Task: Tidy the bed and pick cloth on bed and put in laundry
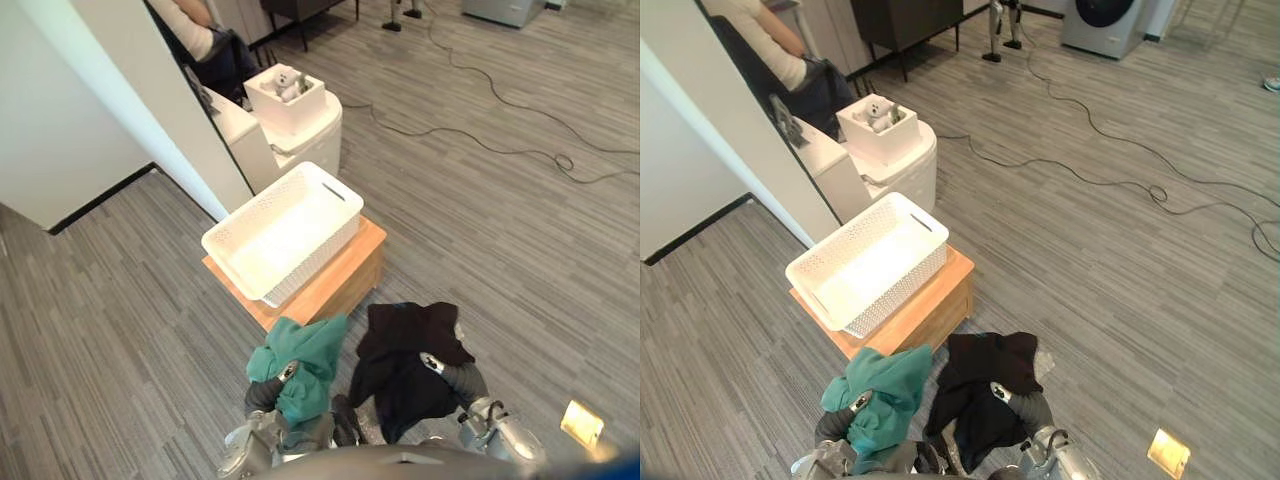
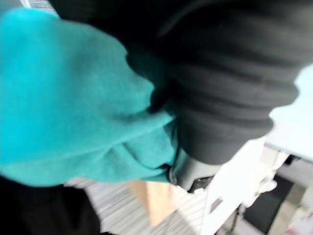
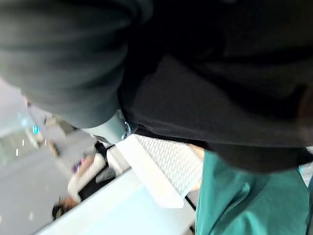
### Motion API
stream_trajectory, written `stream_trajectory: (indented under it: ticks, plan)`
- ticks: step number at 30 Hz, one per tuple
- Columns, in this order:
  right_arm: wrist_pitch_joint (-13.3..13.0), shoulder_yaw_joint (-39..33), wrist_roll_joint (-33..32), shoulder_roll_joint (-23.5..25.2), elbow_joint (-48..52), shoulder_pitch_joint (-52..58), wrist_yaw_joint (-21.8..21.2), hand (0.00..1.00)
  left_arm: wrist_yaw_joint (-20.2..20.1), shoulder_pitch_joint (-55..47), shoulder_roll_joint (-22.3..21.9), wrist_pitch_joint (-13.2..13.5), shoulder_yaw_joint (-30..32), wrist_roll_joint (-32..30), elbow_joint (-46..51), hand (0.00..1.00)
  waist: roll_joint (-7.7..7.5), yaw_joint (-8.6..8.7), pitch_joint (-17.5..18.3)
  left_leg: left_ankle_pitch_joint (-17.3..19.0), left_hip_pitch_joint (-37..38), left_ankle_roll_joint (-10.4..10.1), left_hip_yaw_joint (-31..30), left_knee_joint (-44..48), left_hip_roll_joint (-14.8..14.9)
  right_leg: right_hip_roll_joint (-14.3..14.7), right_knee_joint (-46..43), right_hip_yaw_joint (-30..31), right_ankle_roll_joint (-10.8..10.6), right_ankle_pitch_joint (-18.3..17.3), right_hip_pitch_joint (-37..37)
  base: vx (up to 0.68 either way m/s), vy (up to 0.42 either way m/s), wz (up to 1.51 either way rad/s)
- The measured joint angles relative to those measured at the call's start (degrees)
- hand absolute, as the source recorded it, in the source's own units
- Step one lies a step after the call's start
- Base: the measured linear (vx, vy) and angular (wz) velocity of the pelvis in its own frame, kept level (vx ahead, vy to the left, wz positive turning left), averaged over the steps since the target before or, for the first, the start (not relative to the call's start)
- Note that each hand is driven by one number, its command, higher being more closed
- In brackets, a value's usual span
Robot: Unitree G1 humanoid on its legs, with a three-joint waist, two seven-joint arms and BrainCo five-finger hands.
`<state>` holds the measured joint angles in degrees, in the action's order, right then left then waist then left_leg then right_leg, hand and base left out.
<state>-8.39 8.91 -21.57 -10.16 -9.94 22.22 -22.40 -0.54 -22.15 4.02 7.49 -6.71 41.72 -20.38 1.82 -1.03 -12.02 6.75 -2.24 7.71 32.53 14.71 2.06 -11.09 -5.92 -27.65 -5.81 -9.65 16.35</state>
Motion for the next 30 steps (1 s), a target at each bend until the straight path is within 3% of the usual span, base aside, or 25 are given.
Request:
stream_trajectory:
  ticks: [1,2,3,4,5,6,7,8,9,12,14,15,17,18,19,20,22,24,29,30]
  plan:
    - [0.0,1.1,0.3,0.1,0.0,-0.9,0.2,1.0,0.9,-0.4,-0.1,0.1,-0.1,0.2,1.0,1.0,-0.71,-0.19,0.0,1.5,0.0,-0.7,0.0,0.5,0.1,-0.2,-1.1,-0.1,-1.5,-1.0,0.3,0.03,-0.031,0.35]
    - [0.0,2.2,0.4,0.2,0.0,-1.6,0.6,1.0,1.0,-0.6,-0.2,0.0,-0.2,0.2,1.8,1.0,-0.81,-0.1,0.0,4.5,0.4,-1.8,-0.2,0.4,0.0,-1.1,-5.0,-0.5,-4.4,-3.6,0.0,0.05,-0.03,0.44]
    - [0.1,2.4,0.4,0.4,-0.3,-1.9,0.9,1.0,1.1,-0.4,-0.2,-0.1,-0.1,0.2,1.7,1.0,-1.15,0.01,-0.2,5.4,0.7,-2.1,-1.0,0.4,-0.6,-2.0,-8.4,-0.5,-5.0,-4.9,-0.7,0.03,-0.002,0.61]
    - [0.1,3.0,0.5,0.3,-0.7,-2.0,2.3,1.0,1.2,-0.3,-0.7,-0.6,-0.2,-0.1,1.6,1.0,-1.08,0.07,-0.1,5.5,1.9,-2.2,-2.5,-1.0,-1.7,-5.3,-21.3,0.5,-5.2,-5.7,-5.5,0.04,0.016,0.52]
    - [0.1,3.3,0.5,0.4,-0.7,-2.1,2.8,1.0,1.1,-0.7,-0.6,-0.6,-0.3,-0.3,1.9,1.0,-1.35,-0.01,0.1,5.3,2.6,-2.3,-3.1,-2.1,-2.3,-7.1,-28.8,1.8,-4.6,-4.5,-8.6,0.11,0.044,0.68]
    - [0.1,4.0,0.5,0.9,-1.1,-2.1,3.8,1.0,1.2,-1.0,0.2,-0.6,-0.2,-0.8,2.4,1.0,-2.47,0.11,0.2,4.7,4.5,-1.9,-5.1,-3.9,-3.7,-9.6,-40.9,5.8,-3.4,0.3,-14.5,0.17,0.039,0.79]
    - [0.1,4.9,0.6,1.8,-2.9,-2.4,4.8,1.0,1.6,-1.0,1.3,-0.6,-0.4,-0.8,2.3,1.0,-3.14,0.47,0.2,4.4,6.0,-1.3,-7.3,-4.4,-3.9,-9.7,-46.8,9.0,-2.7,-2.4,-17.8,0.2,0.017,1.0]
    - [0.1,5.6,0.9,2.7,-4.0,-2.1,5.4,1.0,2.2,-1.1,2.0,-0.6,-0.7,-0.8,2.3,1.0,-3.82,0.71,0.4,4.4,6.8,-1.3,-9.2,-4.5,-3.5,-9.2,-47.3,9.8,-1.6,-4.5,-19.2,0.24,-0.048,1.24]
    - [0.0,6.5,1.7,3.3,-5.0,-1.6,5.7,1.0,3.3,-1.1,2.6,-0.5,-0.4,-0.8,2.2,1.0,-4.1,1.0,0.6,4.4,7.6,-1.9,-11.9,-4.6,-2.6,-8.3,-44.4,9.5,0.1,-6.7,-21.3,0.17,-0.045,0.95]
    - [-0.3,6.9,1.7,3.3,-5.2,-1.6,5.8,1.0,3.5,-0.8,2.9,-0.6,-0.7,-0.7,2.0,1.0,-4.25,1.58,0.7,4.3,9.3,-3.5,-16.1,-4.6,-0.9,-6.0,-36.0,9.5,0.8,-7.1,-22.2,0.22,-0.102,0.88]
    - [-2.0,6.9,1.6,3.4,-5.9,-1.6,6.9,1.0,3.4,1.3,3.4,-1.0,-1.3,-0.9,0.4,1.0,-3.98,1.98,0.7,3.8,10.0,-5.4,-21.7,-4.9,1.1,-2.2,-20.6,12.1,-0.1,-5.0,-21.8,0.24,-0.194,1.27]
    - [-2.2,6.9,1.6,3.4,-5.9,-1.6,7.1,1.0,3.4,2.1,3.4,-1.1,-1.2,-1.2,-0.3,1.0,-3.99,1.82,0.7,3.4,10.5,-6.0,-23.0,-5.5,1.3,-1.4,-17.0,13.5,-0.1,-3.7,-21.7,0.27,-0.244,1.15]
    - [-3.5,6.9,1.4,3.6,-7.2,-2.1,7.6,1.0,3.3,3.5,3.7,-1.8,-1.2,-3.2,-1.9,1.0,-4.83,1.58,0.5,3.5,11.2,-8.7,-26.4,-5.8,1.9,0.1,-2.8,18.6,-0.5,5.2,-19.9,0.26,-0.306,0.92]
    - [-3.9,6.9,1.3,3.9,-7.5,-2.2,7.7,1.0,3.1,3.1,4.1,-1.8,-1.2,-3.4,-1.8,1.0,-5.65,1.39,0.4,4.1,11.6,-9.5,-26.9,-5.7,1.5,-0.4,-0.4,19.4,-0.9,7.8,-19.1,0.2,-0.375,0.66]
    - [-4.6,6.8,0.0,4.7,-8.3,-2.5,7.8,1.0,3.0,3.1,4.7,-1.9,-1.2,-4.7,-3.4,1.0,-6.29,1.24,0.3,5.2,13.1,-11.1,-27.0,-5.7,2.3,-0.3,-1.2,18.2,-0.5,13.2,-17.6,0.16,-0.364,0.51]
    - [-5.2,6.6,-0.9,4.1,-8.8,-3.5,8.0,1.0,2.8,2.5,4.3,-2.1,-1.9,-5.4,-3.8,1.0,-4.6,1.29,0.6,5.3,13.2,-12.3,-24.4,-5.9,4.9,1.4,-2.1,17.2,-0.2,11.4,-17.3,0.16,-0.351,0.41]
    - [-6.9,6.7,-2.5,3.2,-9.0,-4.7,8.0,1.0,2.7,1.8,3.4,-1.9,-2.3,-5.5,-4.1,1.0,-2.66,1.65,0.3,4.3,13.4,-13.7,-24.5,-7.0,7.1,3.0,-3.6,15.7,1.1,8.8,-17.5,0.14,-0.285,0.38]
    - [-7.6,6.8,-3.7,3.1,-9.0,-4.7,7.9,1.0,2.1,1.7,3.2,-1.4,-2.4,-5.5,-4.4,1.0,-1.99,1.63,0.5,3.1,13.4,-13.9,-24.8,-8.4,8.5,4.4,-5.4,15.7,1.5,5.8,-17.4,0.12,-0.233,0.59]
    - [-7.4,7.9,-4.1,2.8,-8.0,-4.5,7.1,1.0,2.1,1.2,1.4,2.1,-2.4,-5.2,-5.8,1.0,-0.27,1.6,1.7,3.3,13.3,-12.2,-25.0,-10.4,10.0,5.7,-6.5,14.3,2.1,3.3,-17.0,0.12,-0.064,0.3]
    - [-6.8,8.1,-4.0,2.8,-6.8,-4.2,6.9,1.0,2.0,1.4,0.9,2.7,-2.4,-5.1,-5.8,1.0,0.25,2.15,2.1,3.9,13.1,-9.6,-24.2,-10.2,10.0,5.5,-6.4,14.4,1.6,2.2,-16.5,0.17,0.033,0.36]
